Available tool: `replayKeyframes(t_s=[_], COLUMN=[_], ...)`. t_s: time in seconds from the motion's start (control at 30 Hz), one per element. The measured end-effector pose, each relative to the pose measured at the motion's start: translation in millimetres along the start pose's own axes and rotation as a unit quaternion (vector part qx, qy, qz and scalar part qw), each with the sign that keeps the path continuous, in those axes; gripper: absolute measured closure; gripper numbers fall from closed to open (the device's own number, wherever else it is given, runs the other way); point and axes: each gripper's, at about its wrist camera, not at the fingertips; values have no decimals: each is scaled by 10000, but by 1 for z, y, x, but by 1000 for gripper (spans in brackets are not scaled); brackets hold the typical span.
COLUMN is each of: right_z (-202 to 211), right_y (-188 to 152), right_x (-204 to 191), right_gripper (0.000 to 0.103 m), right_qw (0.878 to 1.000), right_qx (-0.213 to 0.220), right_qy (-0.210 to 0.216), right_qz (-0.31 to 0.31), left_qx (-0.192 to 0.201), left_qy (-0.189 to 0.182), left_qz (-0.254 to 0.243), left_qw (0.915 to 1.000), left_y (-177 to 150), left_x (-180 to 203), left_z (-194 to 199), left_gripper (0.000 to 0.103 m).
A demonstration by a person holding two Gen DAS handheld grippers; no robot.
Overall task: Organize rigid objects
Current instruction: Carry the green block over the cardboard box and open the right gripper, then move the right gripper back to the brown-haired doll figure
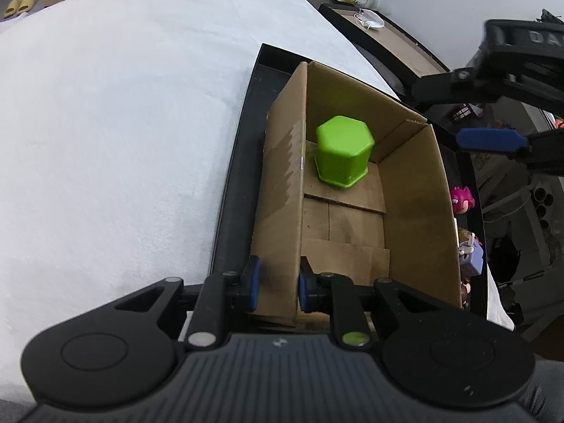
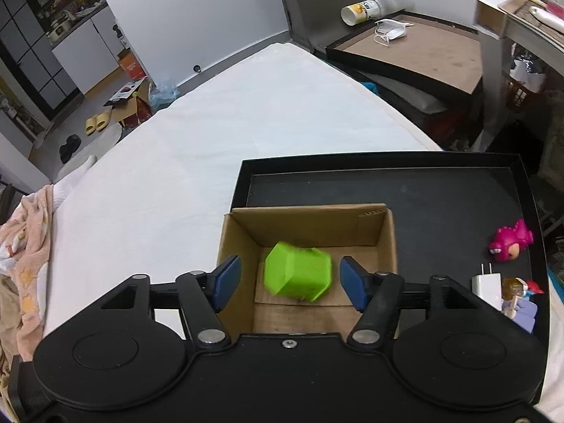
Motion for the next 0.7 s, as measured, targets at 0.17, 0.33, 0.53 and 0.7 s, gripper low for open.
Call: replayKeyframes(t_s=[0.17,0.33,0.53,0.7], right_z=[11,24,37,46], right_y=[-7,-15,-26,-39], right_x=[11,29,57,77], right_gripper=[29,26,25,26], right_qw=[10000,9998,9995,9992], right_qx=[52,159,191,215], right_qy=[22,24,-11,-10], right_qz=[-18,-126,-266,-349], left_qx=[-11,-20,-21,5], left_qy=[49,96,159,217], left_qz=[-8,-11,-44,-98], left_qw=[10000,10000,9999,9997], left_y=[1,1,1,-1], left_x=[2,4,7,9], left_z=[0,1,2,2], left_gripper=[83,83,83,83])
Point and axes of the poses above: each gripper's, at about its wrist camera, not at the fingertips, and z roughly against the way its jaws point, x to its right, y to its top, and after that the axes turned 14 degrees about -x, right-handed
